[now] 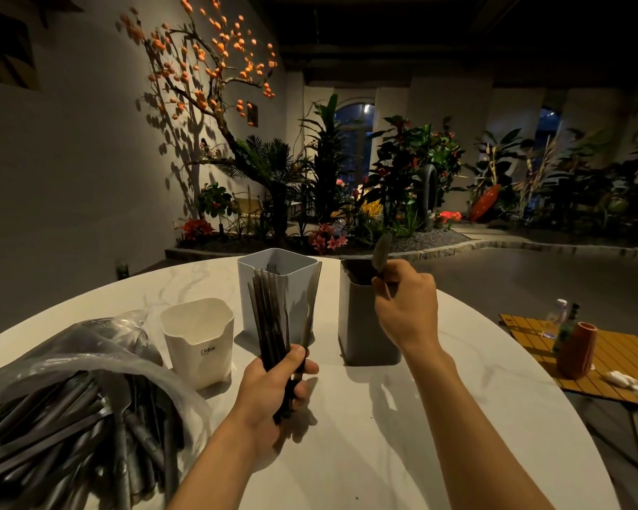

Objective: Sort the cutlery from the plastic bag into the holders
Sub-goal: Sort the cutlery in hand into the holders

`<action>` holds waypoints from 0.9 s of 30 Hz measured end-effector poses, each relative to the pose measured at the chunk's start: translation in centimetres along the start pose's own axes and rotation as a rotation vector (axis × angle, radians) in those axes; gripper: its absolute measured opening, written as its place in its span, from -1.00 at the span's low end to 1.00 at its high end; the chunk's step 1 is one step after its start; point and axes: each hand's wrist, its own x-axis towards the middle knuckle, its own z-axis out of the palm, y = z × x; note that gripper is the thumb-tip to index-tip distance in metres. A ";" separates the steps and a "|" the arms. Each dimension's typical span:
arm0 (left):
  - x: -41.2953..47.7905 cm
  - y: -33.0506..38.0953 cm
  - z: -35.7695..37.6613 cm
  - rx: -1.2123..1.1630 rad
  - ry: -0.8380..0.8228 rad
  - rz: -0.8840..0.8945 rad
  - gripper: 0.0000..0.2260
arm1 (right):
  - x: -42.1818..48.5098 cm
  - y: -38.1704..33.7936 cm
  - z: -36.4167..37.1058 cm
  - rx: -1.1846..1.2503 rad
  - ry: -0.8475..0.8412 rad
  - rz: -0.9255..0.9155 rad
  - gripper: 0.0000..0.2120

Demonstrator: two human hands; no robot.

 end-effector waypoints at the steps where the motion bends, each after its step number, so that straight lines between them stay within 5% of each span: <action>1: 0.0 0.0 0.0 0.000 -0.004 0.000 -0.79 | 0.0 0.0 0.0 -0.008 0.005 -0.003 -0.71; 7: 0.0 0.0 0.0 0.016 0.001 0.013 -0.79 | 0.0 -0.3 -0.4 -0.016 0.085 -0.043 -0.61; 12: 0.5 -0.1 -0.3 0.017 -0.017 0.026 -0.82 | -1.1 -3.5 -1.1 0.086 0.225 -0.190 -0.93; 18: 0.3 0.1 -0.4 0.020 -0.080 0.065 -0.81 | -3.0 -6.7 0.6 0.080 -0.696 0.180 -0.57; 22: 0.4 0.0 -0.6 0.054 -0.103 0.059 -0.70 | -4.8 -6.4 2.1 0.385 -0.810 0.256 -0.75; 27: 0.1 0.1 -0.6 0.010 -0.195 0.016 -0.55 | -4.5 -5.9 1.8 0.505 -0.715 0.283 -0.82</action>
